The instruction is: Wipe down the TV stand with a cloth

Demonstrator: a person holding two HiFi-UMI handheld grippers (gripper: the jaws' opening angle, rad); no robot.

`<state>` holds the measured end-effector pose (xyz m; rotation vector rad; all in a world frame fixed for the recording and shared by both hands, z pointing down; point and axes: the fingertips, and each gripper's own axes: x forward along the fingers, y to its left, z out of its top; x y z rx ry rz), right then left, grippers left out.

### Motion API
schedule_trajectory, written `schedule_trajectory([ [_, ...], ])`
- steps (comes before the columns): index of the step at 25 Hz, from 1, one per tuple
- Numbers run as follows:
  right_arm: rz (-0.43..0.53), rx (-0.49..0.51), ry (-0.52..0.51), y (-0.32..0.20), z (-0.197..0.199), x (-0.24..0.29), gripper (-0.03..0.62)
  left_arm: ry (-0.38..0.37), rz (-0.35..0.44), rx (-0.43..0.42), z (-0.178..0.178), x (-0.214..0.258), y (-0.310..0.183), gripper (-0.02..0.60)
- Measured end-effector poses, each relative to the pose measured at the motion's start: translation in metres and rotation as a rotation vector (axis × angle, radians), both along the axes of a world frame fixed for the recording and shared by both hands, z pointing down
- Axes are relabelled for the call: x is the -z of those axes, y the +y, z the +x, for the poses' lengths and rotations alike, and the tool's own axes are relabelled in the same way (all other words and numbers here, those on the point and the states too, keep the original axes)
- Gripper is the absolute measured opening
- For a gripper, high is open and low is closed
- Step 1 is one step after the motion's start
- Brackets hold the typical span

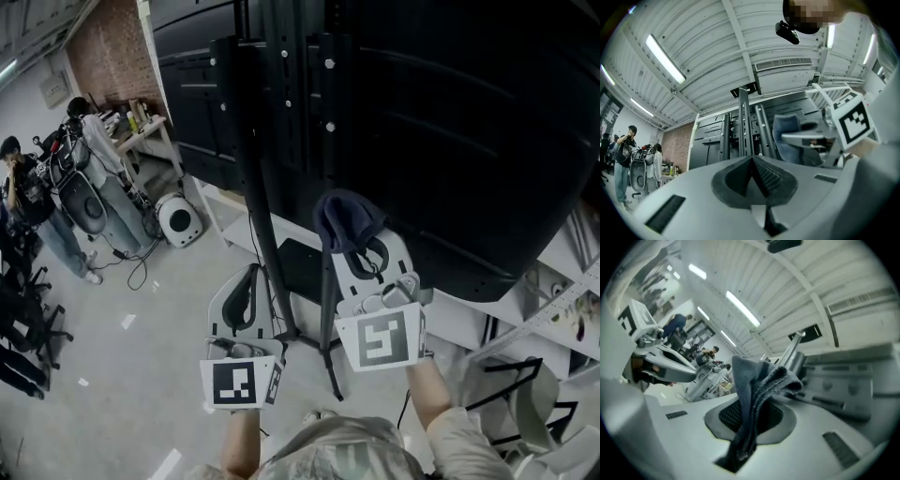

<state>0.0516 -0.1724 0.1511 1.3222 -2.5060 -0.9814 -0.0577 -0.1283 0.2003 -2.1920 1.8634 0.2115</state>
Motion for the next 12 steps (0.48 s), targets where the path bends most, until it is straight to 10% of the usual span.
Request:
schedule_trajectory([
  [6,0.425,-0.329,0.305,-0.029,-0.005,0.131,0.057,-0.011,0.023,-0.062,0.01,0.015,-0.008,0.014],
  [12,0.61,-0.595,0.504,-0.054,-0.011,0.206,0.057,0.003,0.033,-0.093,0.01,0.019,-0.009,0.014],
])
